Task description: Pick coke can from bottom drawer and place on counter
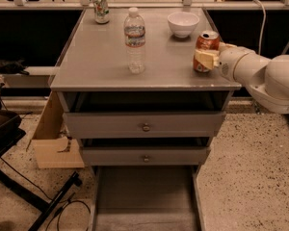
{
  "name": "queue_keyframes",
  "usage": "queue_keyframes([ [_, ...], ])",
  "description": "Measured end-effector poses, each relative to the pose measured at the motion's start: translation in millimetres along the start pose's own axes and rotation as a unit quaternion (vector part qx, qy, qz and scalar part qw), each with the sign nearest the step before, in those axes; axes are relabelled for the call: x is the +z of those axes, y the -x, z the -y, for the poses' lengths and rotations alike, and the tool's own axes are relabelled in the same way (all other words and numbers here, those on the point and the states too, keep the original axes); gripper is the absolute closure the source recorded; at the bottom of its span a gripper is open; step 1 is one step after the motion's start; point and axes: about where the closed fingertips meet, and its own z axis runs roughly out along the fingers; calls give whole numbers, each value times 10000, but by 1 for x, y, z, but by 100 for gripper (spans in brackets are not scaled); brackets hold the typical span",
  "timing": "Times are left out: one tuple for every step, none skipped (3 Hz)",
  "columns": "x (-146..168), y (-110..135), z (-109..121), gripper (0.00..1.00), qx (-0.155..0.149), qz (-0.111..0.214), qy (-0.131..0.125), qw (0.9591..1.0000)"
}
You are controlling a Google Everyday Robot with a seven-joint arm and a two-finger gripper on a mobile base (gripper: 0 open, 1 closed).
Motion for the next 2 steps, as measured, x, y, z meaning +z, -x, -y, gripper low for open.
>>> queue_keyframes([
  [0, 0, 0, 0, 0, 0, 0, 10000],
  [-4, 4, 1, 0, -15, 39, 6, 10000],
])
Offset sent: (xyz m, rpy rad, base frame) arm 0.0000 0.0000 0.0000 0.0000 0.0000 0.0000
